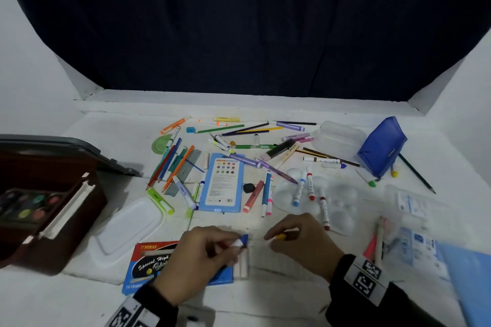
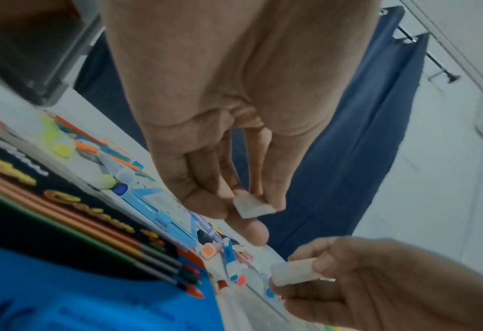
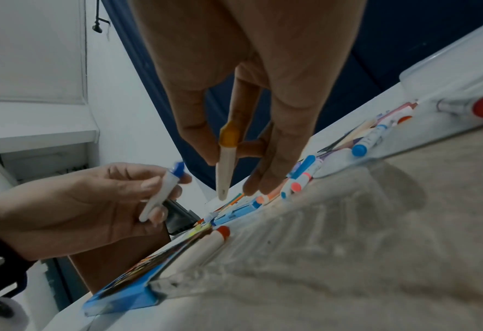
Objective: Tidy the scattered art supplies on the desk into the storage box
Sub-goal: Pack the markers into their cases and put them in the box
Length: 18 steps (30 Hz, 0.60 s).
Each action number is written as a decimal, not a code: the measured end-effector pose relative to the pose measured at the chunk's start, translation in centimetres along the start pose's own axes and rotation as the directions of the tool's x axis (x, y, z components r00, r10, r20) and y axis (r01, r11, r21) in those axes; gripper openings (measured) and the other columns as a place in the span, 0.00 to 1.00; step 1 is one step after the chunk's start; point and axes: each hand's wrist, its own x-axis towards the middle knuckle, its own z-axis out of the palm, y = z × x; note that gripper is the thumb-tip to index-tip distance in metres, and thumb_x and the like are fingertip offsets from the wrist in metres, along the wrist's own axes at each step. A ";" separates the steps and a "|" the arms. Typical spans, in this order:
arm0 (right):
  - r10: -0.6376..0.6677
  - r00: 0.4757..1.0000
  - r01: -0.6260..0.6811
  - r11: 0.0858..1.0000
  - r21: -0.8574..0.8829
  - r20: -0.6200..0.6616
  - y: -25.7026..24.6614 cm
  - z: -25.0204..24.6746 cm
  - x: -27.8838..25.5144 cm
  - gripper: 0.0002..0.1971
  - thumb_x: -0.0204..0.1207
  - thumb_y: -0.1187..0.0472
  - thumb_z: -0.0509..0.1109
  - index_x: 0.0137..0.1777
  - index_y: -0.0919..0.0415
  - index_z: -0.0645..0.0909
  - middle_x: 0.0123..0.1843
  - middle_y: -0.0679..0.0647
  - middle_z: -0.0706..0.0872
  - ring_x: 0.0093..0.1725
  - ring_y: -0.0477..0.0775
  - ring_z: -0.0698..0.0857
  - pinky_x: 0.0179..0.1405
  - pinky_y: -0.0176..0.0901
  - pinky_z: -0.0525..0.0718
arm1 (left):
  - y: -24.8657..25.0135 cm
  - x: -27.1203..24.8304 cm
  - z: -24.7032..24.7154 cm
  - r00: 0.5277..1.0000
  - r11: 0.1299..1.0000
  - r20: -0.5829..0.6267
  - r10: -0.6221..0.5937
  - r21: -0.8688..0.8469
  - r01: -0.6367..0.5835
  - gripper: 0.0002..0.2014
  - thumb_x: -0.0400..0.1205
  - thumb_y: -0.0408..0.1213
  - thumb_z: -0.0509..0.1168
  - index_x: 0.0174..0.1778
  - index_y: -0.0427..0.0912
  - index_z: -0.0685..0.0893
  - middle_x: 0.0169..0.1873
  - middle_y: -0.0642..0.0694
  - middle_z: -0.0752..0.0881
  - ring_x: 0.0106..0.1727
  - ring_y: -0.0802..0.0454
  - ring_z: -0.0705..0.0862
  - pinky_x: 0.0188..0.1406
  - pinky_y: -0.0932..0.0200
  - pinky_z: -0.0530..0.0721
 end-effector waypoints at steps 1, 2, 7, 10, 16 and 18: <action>0.013 1.000 -0.013 1.000 0.005 0.006 -0.1 0.2 -0.2 0.09 0.65 0.65 0.80 0.39 0.48 0.92 0.40 0.46 0.88 0.40 0.44 0.87 0.48 0.34 0.87 | -0.1 0.0 0.1 1.000 0.997 0.006 0.026 0.069 -0.027 0.07 0.78 0.41 0.76 0.51 0.53 0.94 0.37 0.57 0.91 0.38 0.58 0.90 0.44 0.62 0.86; 0.029 1.000 -0.029 1.000 0.010 0.008 -0.2 0.3 -0.3 0.10 0.65 0.65 0.81 0.42 0.48 0.91 0.41 0.46 0.86 0.39 0.45 0.87 0.47 0.36 0.88 | -0.3 0.2 0.1 0.999 0.990 0.014 0.051 0.130 -0.052 0.06 0.77 0.43 0.77 0.49 0.55 0.94 0.37 0.59 0.90 0.38 0.60 0.89 0.43 0.65 0.85; 0.092 0.993 -0.088 0.994 -0.065 0.078 -0.5 0.7 -0.5 0.19 0.64 0.61 0.80 0.53 0.45 0.82 0.44 0.49 0.86 0.38 0.50 0.89 0.47 0.47 0.90 | -0.1 1.3 0.8 0.986 0.907 0.124 0.112 0.393 -0.152 0.07 0.79 0.50 0.72 0.47 0.54 0.93 0.40 0.57 0.87 0.43 0.60 0.84 0.40 0.72 0.76; 0.102 0.986 -0.077 0.980 -0.185 0.132 -0.9 0.7 -0.3 0.16 0.68 0.59 0.80 0.55 0.50 0.82 0.45 0.46 0.86 0.40 0.43 0.85 0.44 0.36 0.87 | 0.4 1.7 1.5 0.985 0.874 0.132 0.109 0.459 -0.159 0.10 0.81 0.50 0.70 0.44 0.49 0.93 0.41 0.53 0.86 0.43 0.59 0.82 0.37 0.71 0.72; 0.069 0.979 -0.007 0.953 -0.304 0.191 -1.7 1.3 0.3 0.11 0.71 0.56 0.77 0.53 0.54 0.91 0.46 0.45 0.89 0.39 0.37 0.82 0.44 0.26 0.80 | 0.5 2.0 3.0 0.986 0.805 0.134 0.096 0.572 -0.156 0.13 0.84 0.53 0.65 0.49 0.50 0.91 0.45 0.51 0.83 0.47 0.55 0.81 0.41 0.65 0.70; 0.069 0.976 -0.002 0.952 -0.307 0.205 -1.8 1.4 0.4 0.10 0.73 0.56 0.76 0.53 0.54 0.91 0.49 0.49 0.92 0.39 0.38 0.83 0.47 0.29 0.80 | 0.5 2.0 2.9 0.986 0.802 0.147 0.076 0.578 -0.148 0.13 0.84 0.51 0.64 0.46 0.48 0.90 0.40 0.53 0.80 0.44 0.54 0.81 0.40 0.63 0.69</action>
